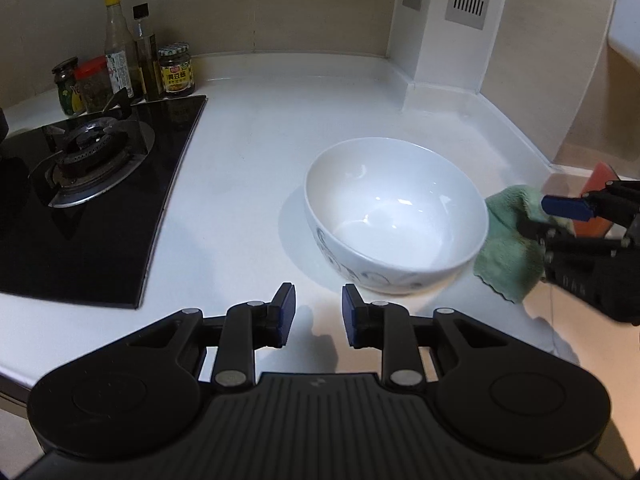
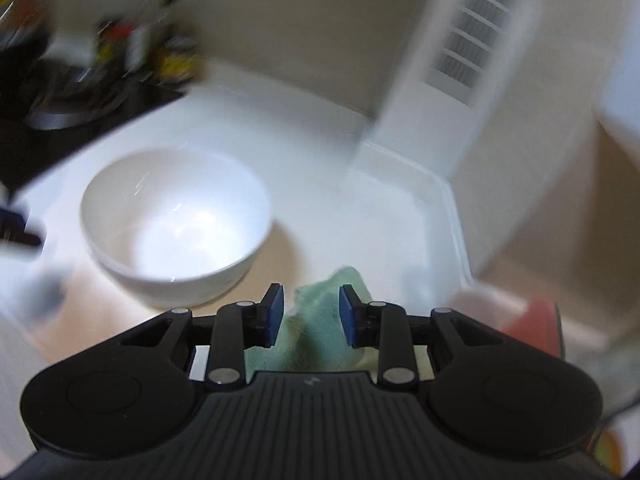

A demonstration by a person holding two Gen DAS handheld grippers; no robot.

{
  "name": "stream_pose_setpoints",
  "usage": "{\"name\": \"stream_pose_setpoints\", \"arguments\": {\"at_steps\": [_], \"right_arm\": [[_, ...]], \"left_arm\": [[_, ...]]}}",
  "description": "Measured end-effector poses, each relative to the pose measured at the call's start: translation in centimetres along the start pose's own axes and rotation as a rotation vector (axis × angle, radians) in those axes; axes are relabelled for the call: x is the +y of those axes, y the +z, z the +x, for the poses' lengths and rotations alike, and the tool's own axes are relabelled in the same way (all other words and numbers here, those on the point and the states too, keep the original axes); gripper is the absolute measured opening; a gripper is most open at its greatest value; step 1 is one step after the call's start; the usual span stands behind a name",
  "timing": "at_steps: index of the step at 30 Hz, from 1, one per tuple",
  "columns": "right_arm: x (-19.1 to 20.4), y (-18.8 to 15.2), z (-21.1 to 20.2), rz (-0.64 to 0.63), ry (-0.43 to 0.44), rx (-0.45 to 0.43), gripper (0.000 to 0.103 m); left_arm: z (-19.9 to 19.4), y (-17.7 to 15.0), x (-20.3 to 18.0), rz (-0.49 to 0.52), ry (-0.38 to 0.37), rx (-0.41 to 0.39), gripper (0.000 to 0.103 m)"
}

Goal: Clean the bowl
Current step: 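Move the right gripper to the green towel and grasp it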

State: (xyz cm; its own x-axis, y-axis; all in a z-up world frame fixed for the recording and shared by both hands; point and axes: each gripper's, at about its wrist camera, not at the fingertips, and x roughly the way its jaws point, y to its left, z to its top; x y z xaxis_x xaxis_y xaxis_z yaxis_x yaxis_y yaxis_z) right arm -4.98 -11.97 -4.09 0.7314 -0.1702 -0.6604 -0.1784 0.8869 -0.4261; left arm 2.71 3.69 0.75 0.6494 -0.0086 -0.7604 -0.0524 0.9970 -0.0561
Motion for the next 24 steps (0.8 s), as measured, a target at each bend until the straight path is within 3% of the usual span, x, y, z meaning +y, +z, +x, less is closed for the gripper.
{"name": "stream_pose_setpoints", "arguments": {"at_steps": [4, 6, 7, 8, 10, 16, 20, 24], "right_arm": [[1.5, -1.2, 2.7, -0.194, -0.01, 0.108, 0.026], [1.7, -1.9, 2.9, -0.229, -0.029, 0.101, 0.024], [1.7, -2.2, 2.9, -0.239, -0.039, 0.093, 0.02], [1.5, -2.3, 2.6, -0.223, -0.034, 0.083, 0.008], [0.4, -2.3, 1.9, -0.15, 0.007, 0.057, 0.008], [-6.9, -1.6, -0.9, 0.345, 0.244, -0.064, 0.007], [-9.9, -0.5, -2.2, 0.492, 0.309, -0.159, 0.007], [-11.9, 0.8, -2.6, 0.612, 0.437, -0.228, 0.007]], "left_arm": [[-0.2, 1.4, 0.3, 0.01, 0.036, -0.008, 0.031], [-0.4, 2.0, 0.4, 0.013, 0.058, -0.02, 0.031], [-0.5, 2.2, 0.5, 0.011, 0.061, -0.023, 0.031], [-0.5, 2.4, 0.5, 0.009, 0.064, -0.027, 0.031], [-0.6, 2.9, 0.6, 0.005, 0.071, -0.033, 0.031], [-1.1, 4.1, 0.7, 0.008, 0.082, -0.068, 0.031], [-1.4, 4.6, 0.8, -0.002, 0.083, -0.091, 0.031], [-1.5, 4.4, 0.9, -0.012, 0.081, -0.094, 0.031]]}}
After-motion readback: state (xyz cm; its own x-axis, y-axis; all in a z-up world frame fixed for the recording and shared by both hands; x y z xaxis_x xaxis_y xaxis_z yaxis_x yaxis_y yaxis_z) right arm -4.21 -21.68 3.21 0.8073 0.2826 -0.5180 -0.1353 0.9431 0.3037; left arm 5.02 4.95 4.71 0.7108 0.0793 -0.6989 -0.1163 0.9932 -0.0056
